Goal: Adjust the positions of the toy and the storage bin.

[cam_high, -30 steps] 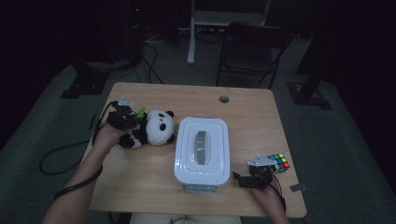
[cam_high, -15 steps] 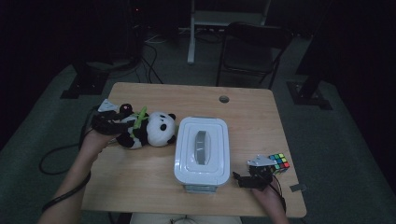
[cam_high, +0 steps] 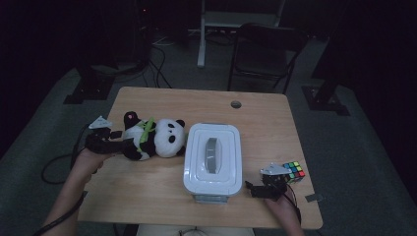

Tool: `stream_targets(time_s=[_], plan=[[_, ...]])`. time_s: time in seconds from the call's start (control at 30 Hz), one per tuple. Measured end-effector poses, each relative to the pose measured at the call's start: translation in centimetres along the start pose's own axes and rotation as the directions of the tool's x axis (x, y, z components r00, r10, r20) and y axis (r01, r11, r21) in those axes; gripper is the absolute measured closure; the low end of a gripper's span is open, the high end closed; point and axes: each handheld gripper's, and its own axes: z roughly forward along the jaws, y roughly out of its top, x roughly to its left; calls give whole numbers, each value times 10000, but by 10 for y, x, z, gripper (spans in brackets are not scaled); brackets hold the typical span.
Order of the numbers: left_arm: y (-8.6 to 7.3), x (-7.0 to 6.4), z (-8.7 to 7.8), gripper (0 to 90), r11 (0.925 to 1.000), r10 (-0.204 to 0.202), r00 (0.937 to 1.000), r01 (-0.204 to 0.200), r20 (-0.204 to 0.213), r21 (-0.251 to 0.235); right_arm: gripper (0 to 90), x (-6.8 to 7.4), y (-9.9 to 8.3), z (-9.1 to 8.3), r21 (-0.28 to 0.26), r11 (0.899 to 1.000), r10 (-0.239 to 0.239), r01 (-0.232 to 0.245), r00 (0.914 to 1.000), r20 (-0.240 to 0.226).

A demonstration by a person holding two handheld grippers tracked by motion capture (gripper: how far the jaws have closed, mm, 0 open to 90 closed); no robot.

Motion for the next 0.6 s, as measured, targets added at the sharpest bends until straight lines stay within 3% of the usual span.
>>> stream_targets(time_s=[0.33,0.6], plan=[[-10,2,-6,369,9997,-28,9988,40,499,-239,159,0,0,0,1,10000,28,-28,10000,10],[-16,5,2,363,9998,-90,9997,94,246,-159,159,0,0,0,-1,10000,34,-34,10000,19]])
